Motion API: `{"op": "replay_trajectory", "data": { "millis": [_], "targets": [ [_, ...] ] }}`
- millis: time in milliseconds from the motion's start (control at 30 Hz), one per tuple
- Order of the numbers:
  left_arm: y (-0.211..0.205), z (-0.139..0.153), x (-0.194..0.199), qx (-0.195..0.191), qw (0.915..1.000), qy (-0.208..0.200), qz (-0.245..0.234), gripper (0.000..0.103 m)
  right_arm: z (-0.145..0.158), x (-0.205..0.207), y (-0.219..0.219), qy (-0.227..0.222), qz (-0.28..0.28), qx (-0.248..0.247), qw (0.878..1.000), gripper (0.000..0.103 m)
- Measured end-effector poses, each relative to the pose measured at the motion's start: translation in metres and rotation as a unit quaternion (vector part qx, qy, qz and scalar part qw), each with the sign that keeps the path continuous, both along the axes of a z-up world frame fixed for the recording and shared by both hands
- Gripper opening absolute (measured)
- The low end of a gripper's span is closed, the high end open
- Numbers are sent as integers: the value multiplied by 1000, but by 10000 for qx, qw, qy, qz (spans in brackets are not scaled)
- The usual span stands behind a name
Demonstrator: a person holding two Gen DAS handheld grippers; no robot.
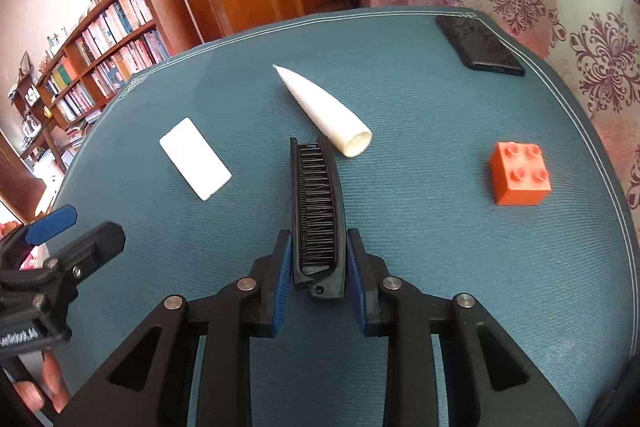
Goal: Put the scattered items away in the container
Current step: 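Grasp the black comb with the right gripper, then grasp the white eraser block with the left gripper while the right gripper holds the comb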
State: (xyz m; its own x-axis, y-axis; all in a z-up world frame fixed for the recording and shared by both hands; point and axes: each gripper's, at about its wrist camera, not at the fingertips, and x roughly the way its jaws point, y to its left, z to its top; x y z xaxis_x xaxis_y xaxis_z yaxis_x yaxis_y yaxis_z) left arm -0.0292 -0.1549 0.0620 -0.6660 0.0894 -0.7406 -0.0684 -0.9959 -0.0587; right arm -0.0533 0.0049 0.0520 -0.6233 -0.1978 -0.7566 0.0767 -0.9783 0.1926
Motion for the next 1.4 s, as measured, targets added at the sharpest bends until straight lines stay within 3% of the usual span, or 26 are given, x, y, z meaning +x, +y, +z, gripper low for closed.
{"op": "replay_trajectory", "data": {
  "millis": [133, 367, 633, 967, 1400],
  "targets": [
    [14, -5, -14, 17, 9999, -64, 104, 102, -2, 14, 12, 88, -86, -30, 9999, 28],
    [29, -12, -39, 470, 9978, -233, 396, 102, -5, 23, 16, 235, -82, -55, 9997, 29],
    [32, -18, -64, 577, 9922, -225, 1080, 102, -6, 24, 20, 243, -84, -202, 9995, 29],
    [22, -31, -80, 207, 9880, -208, 1516, 102, -6, 23, 21, 237, -77, -232, 9994, 29],
    [4, -32, -62, -31, 9920, -202, 1248, 102, -6, 22, 20, 247, -79, -174, 9995, 29]
  ]
}}
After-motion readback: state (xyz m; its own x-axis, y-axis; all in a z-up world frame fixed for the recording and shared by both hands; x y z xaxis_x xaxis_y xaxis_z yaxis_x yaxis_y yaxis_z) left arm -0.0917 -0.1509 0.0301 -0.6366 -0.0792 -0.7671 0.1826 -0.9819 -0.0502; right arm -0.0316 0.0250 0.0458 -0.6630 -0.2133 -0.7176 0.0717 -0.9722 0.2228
